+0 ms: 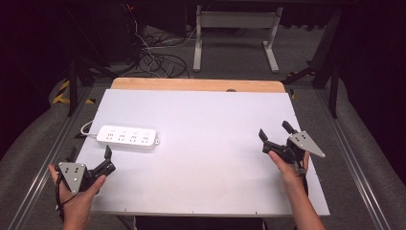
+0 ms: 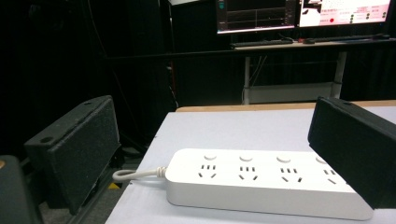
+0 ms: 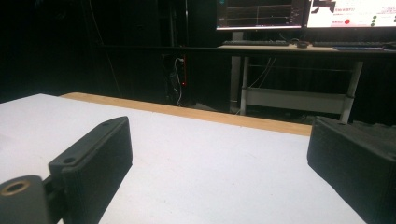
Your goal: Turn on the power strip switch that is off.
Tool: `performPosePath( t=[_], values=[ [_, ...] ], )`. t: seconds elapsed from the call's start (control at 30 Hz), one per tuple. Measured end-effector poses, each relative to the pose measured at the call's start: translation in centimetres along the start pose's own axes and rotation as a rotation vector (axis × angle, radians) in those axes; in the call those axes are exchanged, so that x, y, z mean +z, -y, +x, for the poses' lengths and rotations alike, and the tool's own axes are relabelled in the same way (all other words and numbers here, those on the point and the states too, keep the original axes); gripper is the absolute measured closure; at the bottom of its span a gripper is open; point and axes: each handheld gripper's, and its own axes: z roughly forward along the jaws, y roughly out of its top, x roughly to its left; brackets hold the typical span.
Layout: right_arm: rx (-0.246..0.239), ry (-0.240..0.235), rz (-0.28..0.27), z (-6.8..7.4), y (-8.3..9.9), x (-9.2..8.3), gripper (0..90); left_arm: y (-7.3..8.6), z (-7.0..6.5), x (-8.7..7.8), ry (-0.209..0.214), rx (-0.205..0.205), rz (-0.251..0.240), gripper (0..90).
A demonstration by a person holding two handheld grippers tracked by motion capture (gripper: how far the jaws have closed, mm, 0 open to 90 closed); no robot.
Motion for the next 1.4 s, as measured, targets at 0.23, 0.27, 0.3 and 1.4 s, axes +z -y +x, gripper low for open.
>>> performPosePath(
  t=[0.23,0.27,0.3,1.4],
  values=[
    [0.001,0.008,-0.005,-0.3,0.0,-0.6,7.2,-0.1,-0.4,0.4,0.014,0.006,0.001,2.8],
    [0.002,0.014,-0.002,-0.4,0.0,-0.6,7.2,-0.1,-0.5,0.4,0.015,0.003,0.001,2.8],
    [0.003,0.016,-0.001,-0.4,0.1,-0.6,7.2,-0.1,-0.4,0.4,0.015,0.005,0.001,2.7],
    [0.04,-0.017,-0.012,-0.3,-0.1,-1.2,8.6,-3.9,0.4,-0.4,0.184,-0.191,0.223,89.9]
  ],
)
